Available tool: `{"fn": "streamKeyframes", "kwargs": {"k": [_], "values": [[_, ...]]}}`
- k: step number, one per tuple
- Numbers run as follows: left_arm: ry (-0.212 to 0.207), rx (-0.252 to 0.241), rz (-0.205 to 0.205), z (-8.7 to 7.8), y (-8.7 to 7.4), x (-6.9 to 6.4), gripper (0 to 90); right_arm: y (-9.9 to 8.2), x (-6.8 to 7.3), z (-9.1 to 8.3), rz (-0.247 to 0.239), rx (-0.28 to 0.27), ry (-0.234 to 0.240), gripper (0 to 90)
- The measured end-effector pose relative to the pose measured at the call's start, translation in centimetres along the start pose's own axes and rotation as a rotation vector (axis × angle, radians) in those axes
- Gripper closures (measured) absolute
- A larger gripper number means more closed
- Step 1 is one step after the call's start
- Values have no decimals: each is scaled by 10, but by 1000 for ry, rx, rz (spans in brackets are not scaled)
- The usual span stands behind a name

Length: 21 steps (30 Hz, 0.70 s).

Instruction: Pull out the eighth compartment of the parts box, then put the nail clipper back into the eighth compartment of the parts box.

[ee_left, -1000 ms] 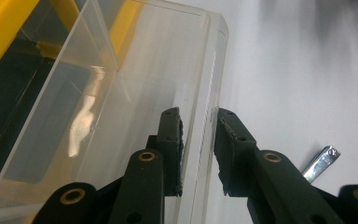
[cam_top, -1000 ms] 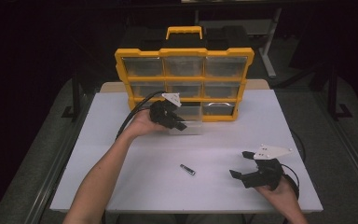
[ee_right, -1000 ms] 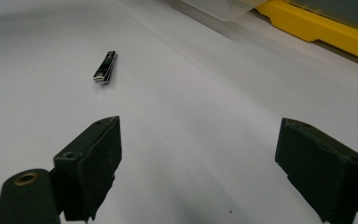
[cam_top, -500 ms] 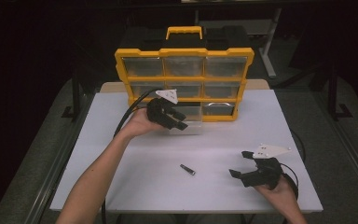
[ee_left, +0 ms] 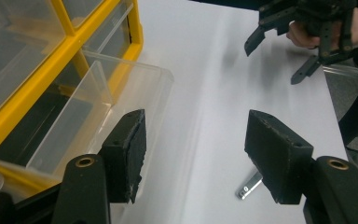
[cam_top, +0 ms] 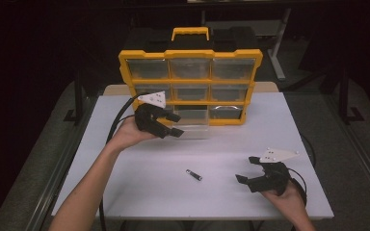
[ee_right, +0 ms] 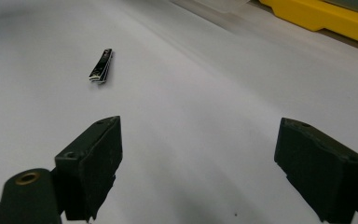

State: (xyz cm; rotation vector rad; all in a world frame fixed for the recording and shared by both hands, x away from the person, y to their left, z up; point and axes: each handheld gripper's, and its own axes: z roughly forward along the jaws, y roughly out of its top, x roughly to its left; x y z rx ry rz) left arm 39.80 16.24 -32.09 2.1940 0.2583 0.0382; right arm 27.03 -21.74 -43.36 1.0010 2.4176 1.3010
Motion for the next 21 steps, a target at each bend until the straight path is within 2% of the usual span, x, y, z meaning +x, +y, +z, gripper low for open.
{"fn": "streamKeyframes", "kwargs": {"k": [4,7,9,13,17,21], "values": [[38,-32,-7,-12,-6,-10,356,1,-1,-1,15,8,10,146],[67,-26,-6,-19,-9,-16,344,1,-1,-3,19,0,1,147],[69,-21,0,-22,-11,-20,343,1,-2,-2,24,2,3,148],[91,-33,4,-26,-17,-28,331,0,-1,0,29,23,0,149],[104,-47,-22,-27,-24,-34,287,-2,-2,2,37,29,0,154],[137,-44,-28,-25,-34,-41,249,-4,-3,4,38,44,1,156]]}}
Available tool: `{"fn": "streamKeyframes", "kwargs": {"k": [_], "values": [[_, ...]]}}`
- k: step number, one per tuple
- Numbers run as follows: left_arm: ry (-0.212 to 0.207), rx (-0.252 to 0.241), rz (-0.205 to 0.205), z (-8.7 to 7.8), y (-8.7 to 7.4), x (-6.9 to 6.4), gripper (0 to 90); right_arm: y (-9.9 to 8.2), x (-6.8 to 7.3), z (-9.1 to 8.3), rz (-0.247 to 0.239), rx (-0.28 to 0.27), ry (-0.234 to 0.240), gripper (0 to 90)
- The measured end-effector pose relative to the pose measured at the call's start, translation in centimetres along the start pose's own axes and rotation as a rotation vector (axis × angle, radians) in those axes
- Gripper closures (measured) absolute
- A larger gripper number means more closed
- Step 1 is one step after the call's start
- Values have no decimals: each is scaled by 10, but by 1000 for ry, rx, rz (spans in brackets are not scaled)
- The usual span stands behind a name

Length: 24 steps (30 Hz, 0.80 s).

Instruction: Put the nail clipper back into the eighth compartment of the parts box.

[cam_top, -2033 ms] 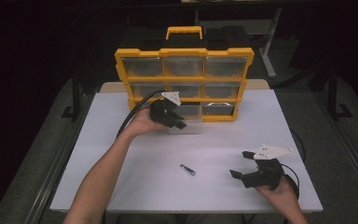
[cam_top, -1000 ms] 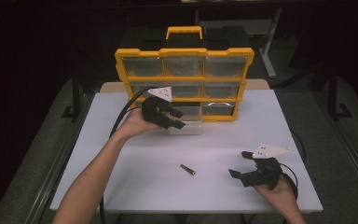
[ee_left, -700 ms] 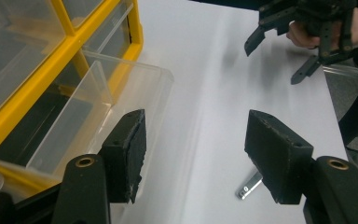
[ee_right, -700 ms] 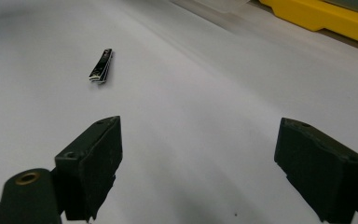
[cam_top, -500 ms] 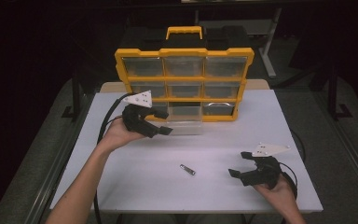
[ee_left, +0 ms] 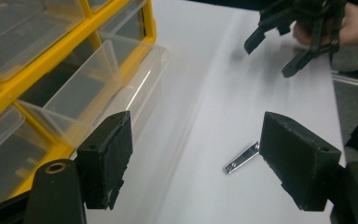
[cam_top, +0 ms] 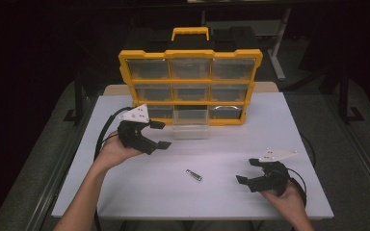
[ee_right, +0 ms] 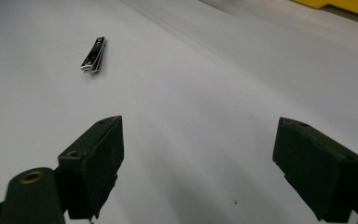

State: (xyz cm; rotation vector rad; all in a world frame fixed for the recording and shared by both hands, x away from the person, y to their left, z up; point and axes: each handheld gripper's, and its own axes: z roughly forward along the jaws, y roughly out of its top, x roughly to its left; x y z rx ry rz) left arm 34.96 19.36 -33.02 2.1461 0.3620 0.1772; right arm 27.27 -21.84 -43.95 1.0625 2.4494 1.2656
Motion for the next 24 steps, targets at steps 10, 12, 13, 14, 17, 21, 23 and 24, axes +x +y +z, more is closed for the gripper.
{"fn": "streamKeyframes", "kwargs": {"k": [10,12,13,14,17,21,23,24], "values": [[48,1,-33,-7,-27,-11,242,-1,1,-1,1,11,1,157],[51,-16,-52,-8,-32,-13,241,-1,1,-1,2,10,2,157],[59,-6,-43,-9,-34,-13,240,-1,1,-1,5,11,2,158],[65,-7,-48,-9,-36,-13,235,-1,1,-1,6,12,2,158],[77,-10,-62,-10,-42,-15,227,0,1,-2,5,8,3,160],[99,-15,-70,-10,-48,-17,229,0,-1,-3,9,4,4,162],[112,-3,-74,-10,-52,-18,226,-1,-2,-3,8,4,4,162],[112,-11,-82,-10,-55,-19,227,-1,-2,-3,10,7,6,162]]}}
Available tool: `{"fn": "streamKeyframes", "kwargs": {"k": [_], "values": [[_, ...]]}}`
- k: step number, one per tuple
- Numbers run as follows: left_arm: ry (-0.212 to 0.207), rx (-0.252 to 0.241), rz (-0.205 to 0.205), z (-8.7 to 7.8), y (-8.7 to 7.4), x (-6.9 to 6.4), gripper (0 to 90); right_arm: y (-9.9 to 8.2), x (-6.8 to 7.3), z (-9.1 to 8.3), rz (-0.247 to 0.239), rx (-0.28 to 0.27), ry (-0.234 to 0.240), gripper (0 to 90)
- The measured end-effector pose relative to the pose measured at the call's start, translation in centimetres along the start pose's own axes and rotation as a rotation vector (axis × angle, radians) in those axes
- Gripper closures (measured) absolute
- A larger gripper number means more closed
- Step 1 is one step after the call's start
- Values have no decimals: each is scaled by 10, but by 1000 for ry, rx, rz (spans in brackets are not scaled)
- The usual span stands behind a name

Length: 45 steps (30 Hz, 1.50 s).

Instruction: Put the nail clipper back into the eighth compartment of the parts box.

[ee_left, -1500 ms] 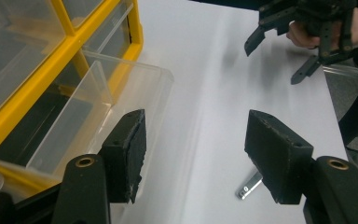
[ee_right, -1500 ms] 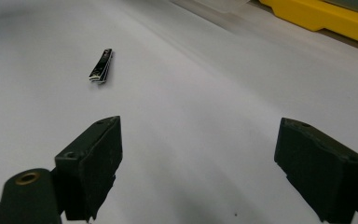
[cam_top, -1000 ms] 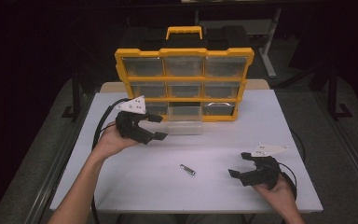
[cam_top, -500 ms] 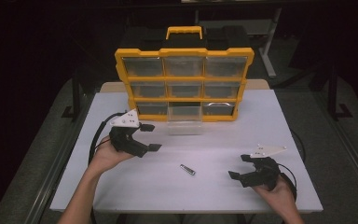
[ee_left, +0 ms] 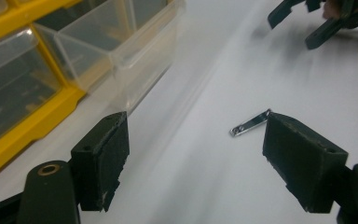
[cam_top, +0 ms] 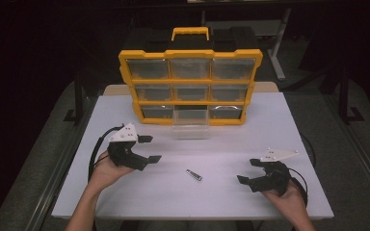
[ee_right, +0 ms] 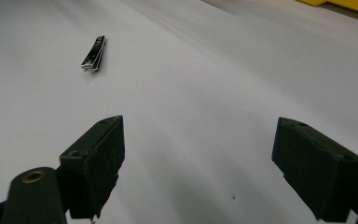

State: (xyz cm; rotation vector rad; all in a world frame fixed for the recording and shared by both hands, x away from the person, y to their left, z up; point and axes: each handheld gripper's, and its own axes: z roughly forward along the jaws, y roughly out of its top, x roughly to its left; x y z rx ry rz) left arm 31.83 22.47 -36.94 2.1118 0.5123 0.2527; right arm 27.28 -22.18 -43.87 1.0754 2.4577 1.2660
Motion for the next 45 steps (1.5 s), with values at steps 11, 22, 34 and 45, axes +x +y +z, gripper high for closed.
{"fn": "streamKeyframes", "kwargs": {"k": [11,22,34,45], "values": [[31,8,-46,-1,-21,-2,226,13,8,0,6,35,28,169],[52,5,-55,-4,-27,-3,192,65,35,6,-81,85,89,224],[50,-3,-65,-2,-28,-3,183,104,53,38,-137,153,119,312],[53,-3,-43,-3,-29,-5,183,91,75,89,-194,285,130,430]]}}
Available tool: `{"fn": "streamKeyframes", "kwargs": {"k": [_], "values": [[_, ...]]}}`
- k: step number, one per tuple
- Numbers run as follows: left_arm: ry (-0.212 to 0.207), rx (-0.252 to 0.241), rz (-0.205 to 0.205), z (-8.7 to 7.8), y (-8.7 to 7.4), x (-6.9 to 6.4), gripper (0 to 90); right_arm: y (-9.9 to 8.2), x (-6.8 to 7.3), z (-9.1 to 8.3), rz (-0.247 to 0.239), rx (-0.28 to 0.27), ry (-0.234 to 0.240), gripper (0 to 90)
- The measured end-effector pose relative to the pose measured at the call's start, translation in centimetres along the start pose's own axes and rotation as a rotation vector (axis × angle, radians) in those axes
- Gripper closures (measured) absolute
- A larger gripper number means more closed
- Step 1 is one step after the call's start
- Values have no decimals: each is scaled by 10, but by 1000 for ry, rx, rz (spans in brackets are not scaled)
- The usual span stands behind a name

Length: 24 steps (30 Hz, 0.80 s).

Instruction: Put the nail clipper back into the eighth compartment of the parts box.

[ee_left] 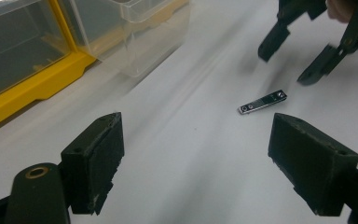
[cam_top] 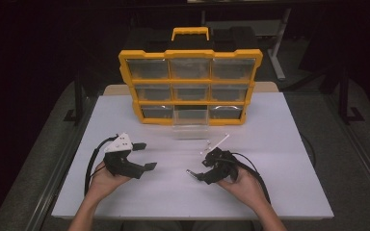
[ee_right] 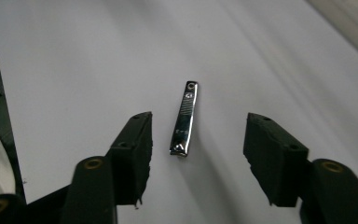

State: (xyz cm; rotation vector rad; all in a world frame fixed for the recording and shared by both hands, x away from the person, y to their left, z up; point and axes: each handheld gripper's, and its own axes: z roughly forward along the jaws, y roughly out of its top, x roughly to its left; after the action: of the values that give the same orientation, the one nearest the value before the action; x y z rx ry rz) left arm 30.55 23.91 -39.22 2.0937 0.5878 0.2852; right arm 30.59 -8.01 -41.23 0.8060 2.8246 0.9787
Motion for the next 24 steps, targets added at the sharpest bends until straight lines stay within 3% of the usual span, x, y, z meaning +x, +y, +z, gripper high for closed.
{"fn": "streamKeyframes", "kwargs": {"k": [3,10,24], "values": [[7,2,2,-1,-1,0,183,1,2,7,-12,8,-11,475],[6,4,-4,-1,-4,2,183,-2,8,15,28,36,-24,550],[-9,0,7,4,-4,2,183,-1,15,25,-13,65,-53,714]]}}
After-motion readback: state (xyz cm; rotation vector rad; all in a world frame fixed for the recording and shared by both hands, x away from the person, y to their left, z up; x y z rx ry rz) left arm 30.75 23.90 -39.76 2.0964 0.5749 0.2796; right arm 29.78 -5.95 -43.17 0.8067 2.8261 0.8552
